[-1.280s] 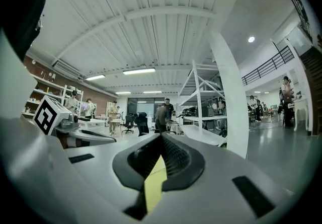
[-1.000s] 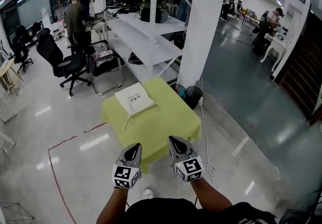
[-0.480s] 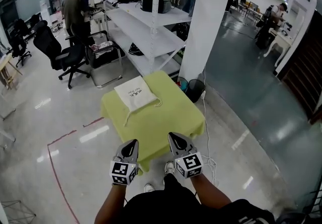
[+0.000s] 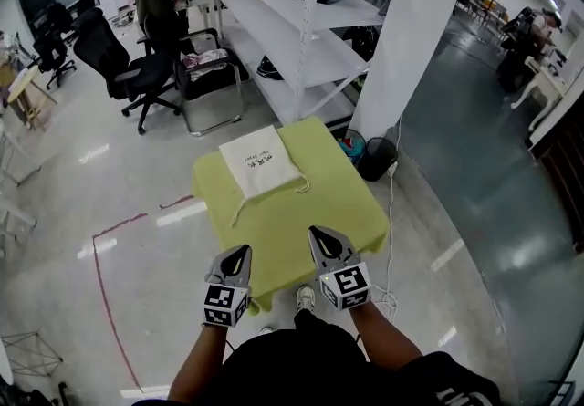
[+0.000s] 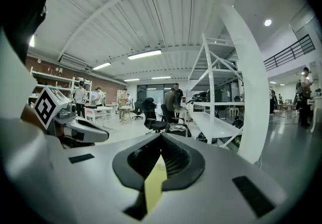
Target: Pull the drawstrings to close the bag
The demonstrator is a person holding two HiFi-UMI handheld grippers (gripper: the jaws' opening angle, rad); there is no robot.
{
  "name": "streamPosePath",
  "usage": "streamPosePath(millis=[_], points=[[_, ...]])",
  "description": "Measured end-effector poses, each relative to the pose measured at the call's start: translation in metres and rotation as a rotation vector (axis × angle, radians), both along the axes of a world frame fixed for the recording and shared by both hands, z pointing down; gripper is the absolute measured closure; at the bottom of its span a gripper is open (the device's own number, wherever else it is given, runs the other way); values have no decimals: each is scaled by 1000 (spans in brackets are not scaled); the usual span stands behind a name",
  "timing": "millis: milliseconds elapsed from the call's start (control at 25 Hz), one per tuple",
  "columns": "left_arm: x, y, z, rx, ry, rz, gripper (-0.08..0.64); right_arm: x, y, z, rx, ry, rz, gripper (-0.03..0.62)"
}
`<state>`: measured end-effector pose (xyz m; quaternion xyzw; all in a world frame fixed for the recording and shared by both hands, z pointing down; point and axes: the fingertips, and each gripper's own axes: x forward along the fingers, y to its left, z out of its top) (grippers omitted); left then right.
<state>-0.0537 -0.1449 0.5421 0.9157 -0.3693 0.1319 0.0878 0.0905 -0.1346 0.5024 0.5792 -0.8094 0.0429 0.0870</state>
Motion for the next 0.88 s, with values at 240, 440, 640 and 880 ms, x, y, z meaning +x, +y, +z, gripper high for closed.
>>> streamPosePath(millis=[240,440,640,880], points=[[5,-38,23,-44,-22,-95,555,16,-42,28,-57,2,-69,601],[9,-66,41,-71,-65,-153,555,20,-76,60,-123,71,-176,601],[6,-79,65,-118,-110,-234,557,21,-95,90,-182,97,-286,601],[19,-89,71,-162,-77,-294,557,35,-108,117,-234,89,-337,602]])
